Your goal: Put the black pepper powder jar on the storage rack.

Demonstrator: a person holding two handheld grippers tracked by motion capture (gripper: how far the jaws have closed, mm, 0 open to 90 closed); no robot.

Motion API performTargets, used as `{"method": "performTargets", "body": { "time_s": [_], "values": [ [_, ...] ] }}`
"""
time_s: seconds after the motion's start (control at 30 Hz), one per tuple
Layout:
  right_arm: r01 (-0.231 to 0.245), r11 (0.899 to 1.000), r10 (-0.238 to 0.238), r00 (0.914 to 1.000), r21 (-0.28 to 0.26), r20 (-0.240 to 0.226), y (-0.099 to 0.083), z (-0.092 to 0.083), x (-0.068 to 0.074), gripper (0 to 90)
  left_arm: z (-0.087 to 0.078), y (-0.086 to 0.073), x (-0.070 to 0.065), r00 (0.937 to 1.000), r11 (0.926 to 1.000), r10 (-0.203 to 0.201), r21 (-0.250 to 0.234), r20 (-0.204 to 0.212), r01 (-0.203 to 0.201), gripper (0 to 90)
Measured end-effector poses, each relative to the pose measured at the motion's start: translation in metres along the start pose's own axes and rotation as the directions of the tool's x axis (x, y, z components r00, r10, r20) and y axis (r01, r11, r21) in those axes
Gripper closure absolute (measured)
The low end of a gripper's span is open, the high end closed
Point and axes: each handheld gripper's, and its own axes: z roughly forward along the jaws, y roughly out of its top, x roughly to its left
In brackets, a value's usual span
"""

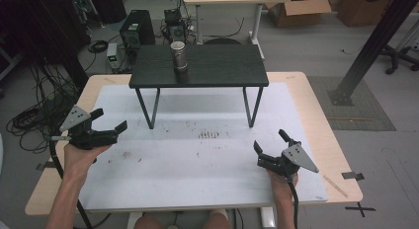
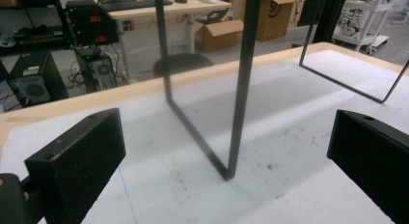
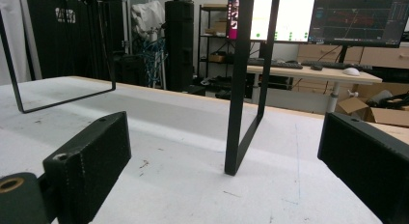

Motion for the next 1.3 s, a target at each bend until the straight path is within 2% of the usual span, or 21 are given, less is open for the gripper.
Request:
{"method": "performTargets", "body": {
  "time_s": [0.17, 0.37, 0.63, 0.8, 0.97, 1.1, 1.3],
  "values": [
    [0.001, 1.0, -0.001, 1.0, 0.0, 0.001, 0.0, 0.0, 0.0, 4.3, -0.001, -0.019, 0.007, 0.9995, 0.9995, -0.032, 0.004, -0.007, 0.032, 0.3],
    [0.002, 1.0, -0.002, 1.0, 0.001, 0.001, 0.0, 0.0, 0.0, 4.3, -0.005, -0.039, 0.011, 0.9977, 0.9999, 0.01, -0.006, -0.067, -0.01, 0.9],
    [0.004, 1.0, -0.004, 1.0, 0.0, 0.002, 0.0, 0.0, 0.001, 4.3, -0.008, -0.064, 0.013, 0.9975, 0.998, -0.03, -0.057, -0.064, 0.026, 0.5],
    [0.005, 1.0, -0.005, 1.0, 0.001, 0.002, 0.0, 0.0, 0.001, 4.3, -0.011, -0.075, 0.012, 0.9974, 0.9954, -0.023, -0.094, -0.068, 0.016, 0.4],
    [0.007, 1.0, -0.007, 1.0, 0.0, 0.002, 0.0, 0.0, 0.001, 4.3, -0.014, -0.086, 0.011, 0.9974, 0.9891, -0.026, -0.146, -0.068, 0.016, 0.4],
    [0.009, 1.0, -0.009, 1.0, -0.001, 0.002, 0.0, 0.0, 0.001, 4.3, -0.017, -0.092, 0.008, 0.9982, 0.9857, -0.012, -0.169, -0.059, 0.002, 0.4],
    [0.012, 1.0, -0.012, 0.9999, -0.001, 0.003, 0.0, 0.0, 0.001, 4.3, -0.024, -0.1, 0.003, 0.998, 0.9703, -0.003, -0.241, -0.064, -0.012, 0.3]
  ]
}}
